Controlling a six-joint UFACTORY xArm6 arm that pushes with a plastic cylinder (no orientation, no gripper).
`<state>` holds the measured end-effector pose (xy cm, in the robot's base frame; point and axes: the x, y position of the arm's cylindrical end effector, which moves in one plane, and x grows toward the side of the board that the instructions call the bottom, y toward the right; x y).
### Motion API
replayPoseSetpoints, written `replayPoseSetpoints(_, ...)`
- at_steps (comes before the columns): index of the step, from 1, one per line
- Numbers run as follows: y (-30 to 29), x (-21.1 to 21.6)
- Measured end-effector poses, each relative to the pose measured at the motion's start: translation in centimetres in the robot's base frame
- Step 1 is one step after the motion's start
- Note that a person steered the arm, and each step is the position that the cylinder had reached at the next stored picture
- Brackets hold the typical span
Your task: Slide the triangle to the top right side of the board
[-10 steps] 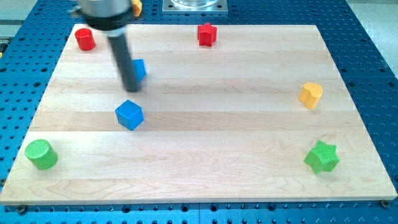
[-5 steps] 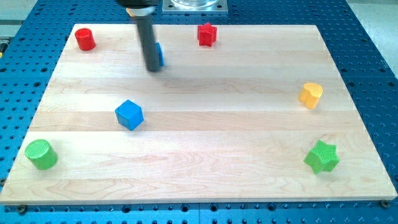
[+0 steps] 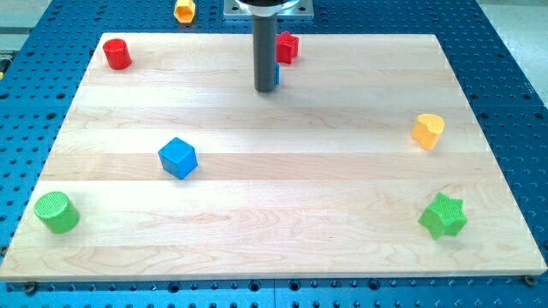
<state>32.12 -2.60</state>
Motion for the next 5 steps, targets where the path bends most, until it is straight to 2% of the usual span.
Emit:
replayPoseSetpoints(1,-5.8,-2.6)
replayPoseSetpoints(2,0.4,-2.6)
replayPoseSetpoints(3,10.8,-2.6)
replayPoseSetpoints(4,15.7,-3.1)
replayPoseSetpoints(5,14.1,-2.7)
